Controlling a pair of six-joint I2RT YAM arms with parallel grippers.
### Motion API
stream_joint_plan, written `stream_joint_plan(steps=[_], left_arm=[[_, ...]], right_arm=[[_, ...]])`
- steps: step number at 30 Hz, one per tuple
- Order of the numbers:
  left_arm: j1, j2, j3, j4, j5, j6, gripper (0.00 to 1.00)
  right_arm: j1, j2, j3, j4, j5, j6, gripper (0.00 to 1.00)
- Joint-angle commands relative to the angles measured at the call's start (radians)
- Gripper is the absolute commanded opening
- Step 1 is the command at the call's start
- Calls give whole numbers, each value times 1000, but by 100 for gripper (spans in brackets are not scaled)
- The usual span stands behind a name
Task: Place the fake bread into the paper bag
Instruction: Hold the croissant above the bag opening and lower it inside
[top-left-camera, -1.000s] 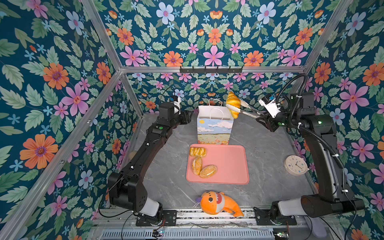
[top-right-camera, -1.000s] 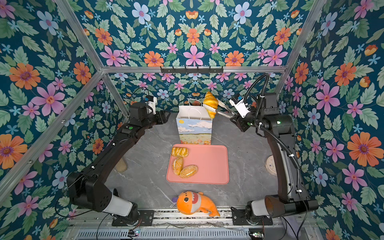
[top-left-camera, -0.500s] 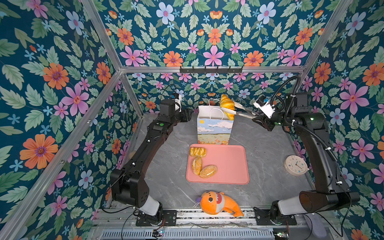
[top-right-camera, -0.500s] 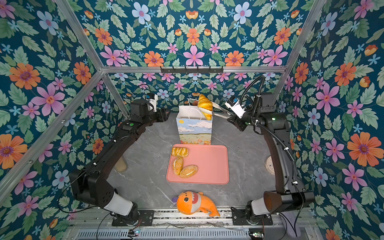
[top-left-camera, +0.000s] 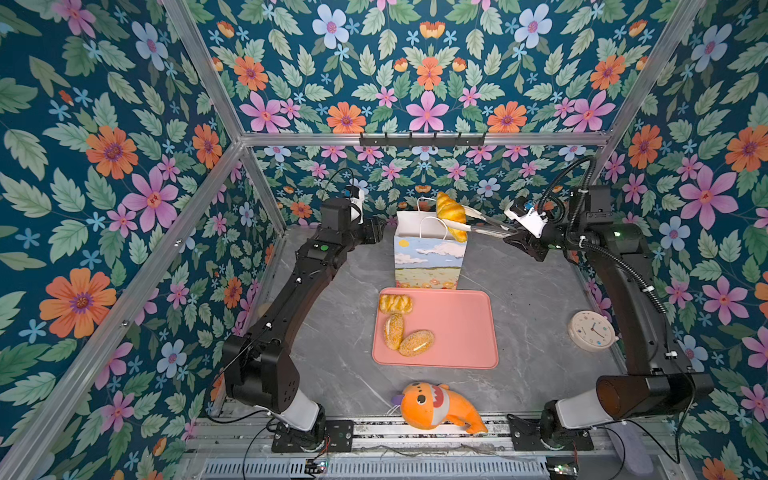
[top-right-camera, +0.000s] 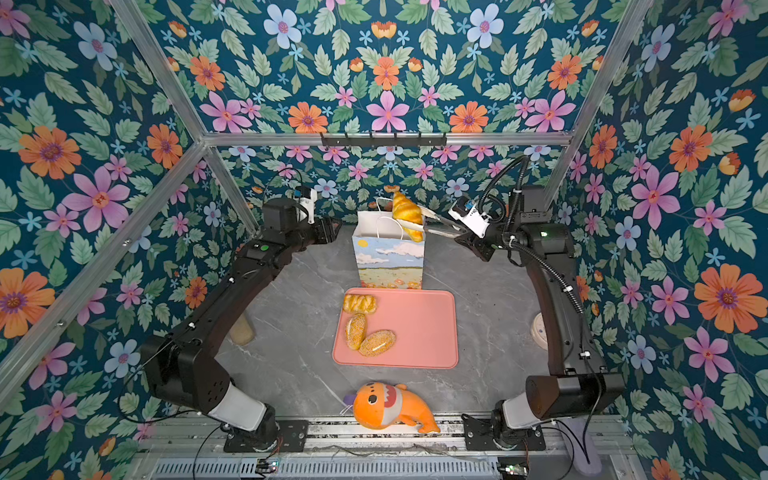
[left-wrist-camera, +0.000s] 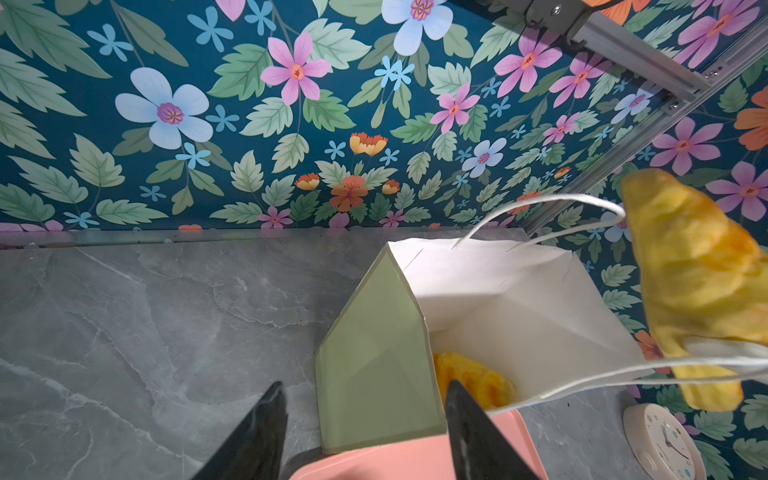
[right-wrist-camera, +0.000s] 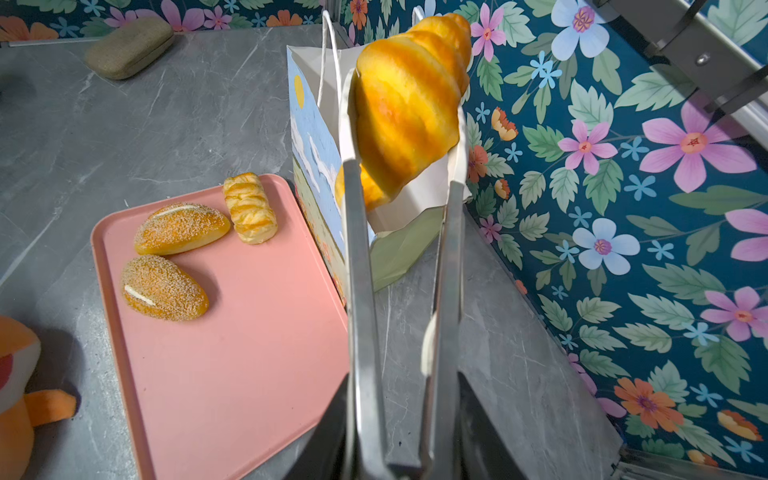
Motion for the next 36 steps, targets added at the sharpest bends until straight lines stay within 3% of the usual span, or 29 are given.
stream_joint_plan(steps=[1, 20, 26, 36], left_arm=[[1, 3, 8, 9, 15, 6, 62], [4, 6, 4, 13, 32, -6, 62], [4, 2, -4, 14, 32, -5, 62], [3, 0, -29, 32, 44, -16, 62]], right_arm=[[-1, 13, 14, 39, -32, -50, 33], [-8, 60, 41, 128, -146, -117, 33], [-8, 34, -49, 252, -187, -121, 33], [-6, 46, -85, 269, -239, -141, 33]])
